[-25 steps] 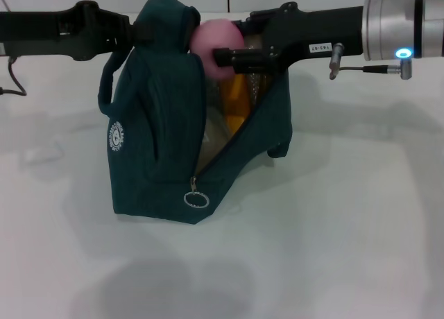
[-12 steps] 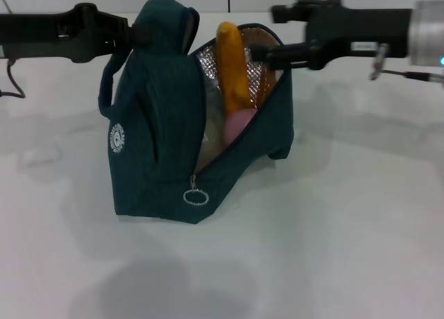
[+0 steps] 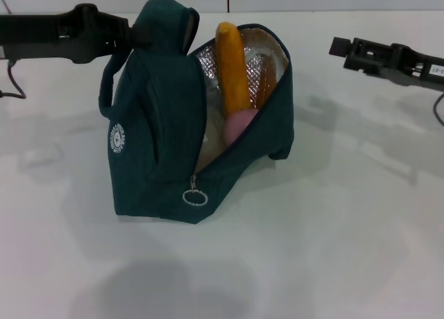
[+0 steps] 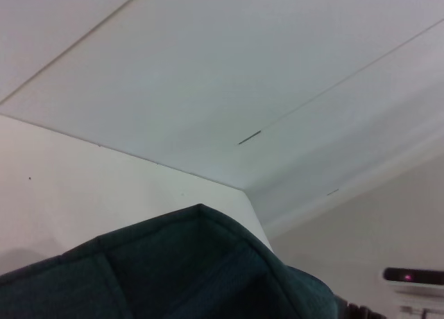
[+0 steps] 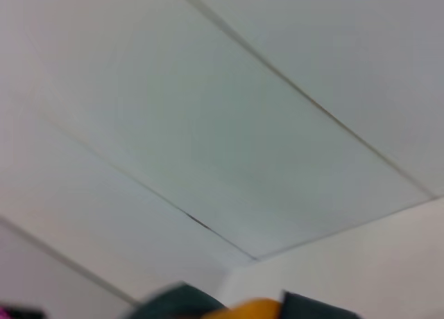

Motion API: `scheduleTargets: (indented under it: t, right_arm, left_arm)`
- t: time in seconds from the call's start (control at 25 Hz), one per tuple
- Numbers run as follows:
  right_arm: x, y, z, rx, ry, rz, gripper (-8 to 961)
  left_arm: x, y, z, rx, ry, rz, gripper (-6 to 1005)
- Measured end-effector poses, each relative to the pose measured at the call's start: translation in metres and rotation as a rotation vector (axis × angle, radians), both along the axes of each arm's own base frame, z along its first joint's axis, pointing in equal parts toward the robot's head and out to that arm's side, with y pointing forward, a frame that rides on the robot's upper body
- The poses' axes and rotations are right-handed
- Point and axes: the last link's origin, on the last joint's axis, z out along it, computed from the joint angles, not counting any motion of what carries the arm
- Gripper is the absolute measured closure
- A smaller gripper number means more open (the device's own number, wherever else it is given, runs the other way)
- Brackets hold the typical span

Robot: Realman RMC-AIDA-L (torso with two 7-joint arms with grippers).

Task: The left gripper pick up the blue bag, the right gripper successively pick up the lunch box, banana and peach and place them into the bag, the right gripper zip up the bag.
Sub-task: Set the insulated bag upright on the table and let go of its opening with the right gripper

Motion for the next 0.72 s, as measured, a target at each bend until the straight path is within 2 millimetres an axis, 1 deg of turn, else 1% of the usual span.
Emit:
scheduleTargets:
  t: [0.12, 0.24, 0.36, 0.4, 0.6, 0.72]
  right_arm:
    - [-0.002, 0.003, -0.013, -0.059, 0.116, -0.056, 102]
    - [-0.011, 0.006, -0.022, -0.088, 0.147, -0.056, 102]
    - [-0.016, 0.008, -0.027, -0.096, 0.138, -0.051, 101]
    - [-0.02, 0.012, -0.035, -0.111, 0.113, -0.055, 101]
    - [-0.028, 0.016, -0.056, -0.164, 0.036, -0.047, 126]
    - [-0.031, 0.016, -0.062, -0.168, -0.009, -0.02, 141]
  left_arm:
    - [0.001, 0.0, -0.001, -0.001, -0.001, -0.003, 968]
    - [0.003, 0.001, -0.002, -0.005, -0.002, -0.007, 968]
    - [0.004, 0.001, -0.003, -0.006, -0.003, -0.008, 968]
    - [0.004, 0.001, -0.003, -0.007, -0.003, -0.009, 968]
    - [0.005, 0.001, -0.005, -0.009, -0.004, -0.014, 968]
    - [0.007, 0.002, -0.005, -0.008, -0.004, -0.019, 968]
